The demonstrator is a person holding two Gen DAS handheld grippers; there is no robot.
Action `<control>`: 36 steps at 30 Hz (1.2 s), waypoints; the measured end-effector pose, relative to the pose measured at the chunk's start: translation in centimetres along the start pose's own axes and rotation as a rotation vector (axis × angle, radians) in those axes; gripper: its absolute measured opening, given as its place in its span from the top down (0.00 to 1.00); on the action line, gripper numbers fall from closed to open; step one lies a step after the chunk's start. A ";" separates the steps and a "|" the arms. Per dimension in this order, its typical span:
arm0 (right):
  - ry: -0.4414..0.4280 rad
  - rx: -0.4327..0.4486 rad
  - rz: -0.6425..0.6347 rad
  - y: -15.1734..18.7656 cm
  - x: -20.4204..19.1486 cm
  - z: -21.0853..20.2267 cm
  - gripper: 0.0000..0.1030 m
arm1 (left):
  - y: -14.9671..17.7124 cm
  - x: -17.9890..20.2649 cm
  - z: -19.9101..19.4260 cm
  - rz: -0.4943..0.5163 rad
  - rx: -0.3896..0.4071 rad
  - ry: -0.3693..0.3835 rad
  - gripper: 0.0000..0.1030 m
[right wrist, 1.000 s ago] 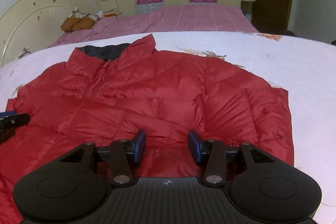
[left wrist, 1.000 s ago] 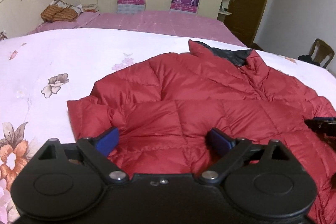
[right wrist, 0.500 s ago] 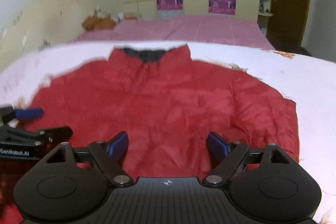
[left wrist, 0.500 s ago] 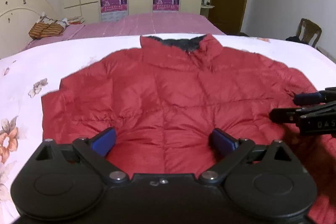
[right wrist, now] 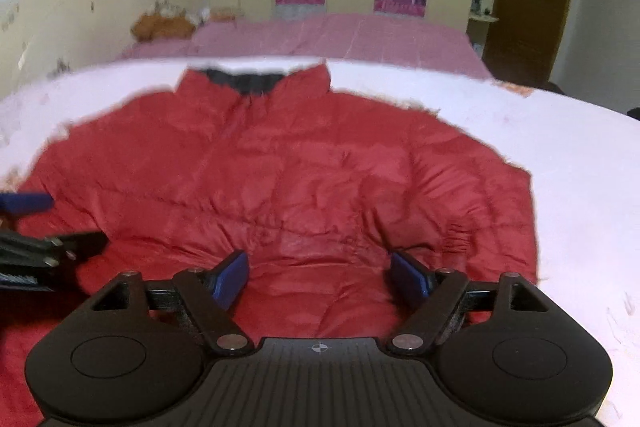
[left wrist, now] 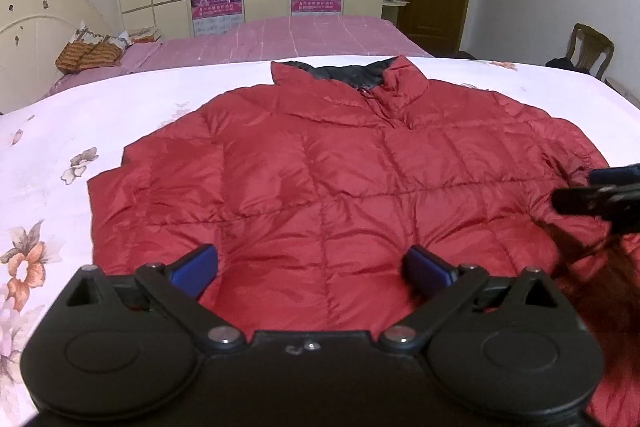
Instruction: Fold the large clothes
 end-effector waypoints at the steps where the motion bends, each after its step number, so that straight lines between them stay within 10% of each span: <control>1: 0.003 0.002 0.015 0.0 0.3 -0.6 0.24 | 0.1 -0.1 -0.1 0.003 0.000 0.000 0.02; 6: 0.011 -0.004 0.044 0.0 0.9 -2.4 0.49 | 0.1 -0.3 -2.1 0.016 0.012 -0.008 0.02; 13: -0.026 -0.008 0.176 2.5 7.3 -8.9 0.48 | 4.3 -4.8 -9.2 -0.046 0.018 -0.003 0.08; 18: -0.057 -0.094 0.271 8.8 13.1 -13.0 0.24 | 10.2 -6.8 -14.2 -0.148 -0.044 0.046 0.19; 26: -0.214 -0.208 0.368 17.5 15.3 -18.0 0.25 | 17.9 -5.8 -19.7 -0.435 -0.099 0.249 0.36; 36: -0.472 -0.252 0.432 21.8 13.8 -21.9 0.53 | 22.5 -4.8 -22.3 -0.655 -0.062 0.424 0.45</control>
Point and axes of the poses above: each gripper's, at about its wrist camera, not at the fingertips, and z roughly the way its jaws point, x to its right, y to its underside, the point moved 9 cm from there along z, roughly the way its jaws point, and after that the axes turned 5 degrees about y, right-handed, at the moved point
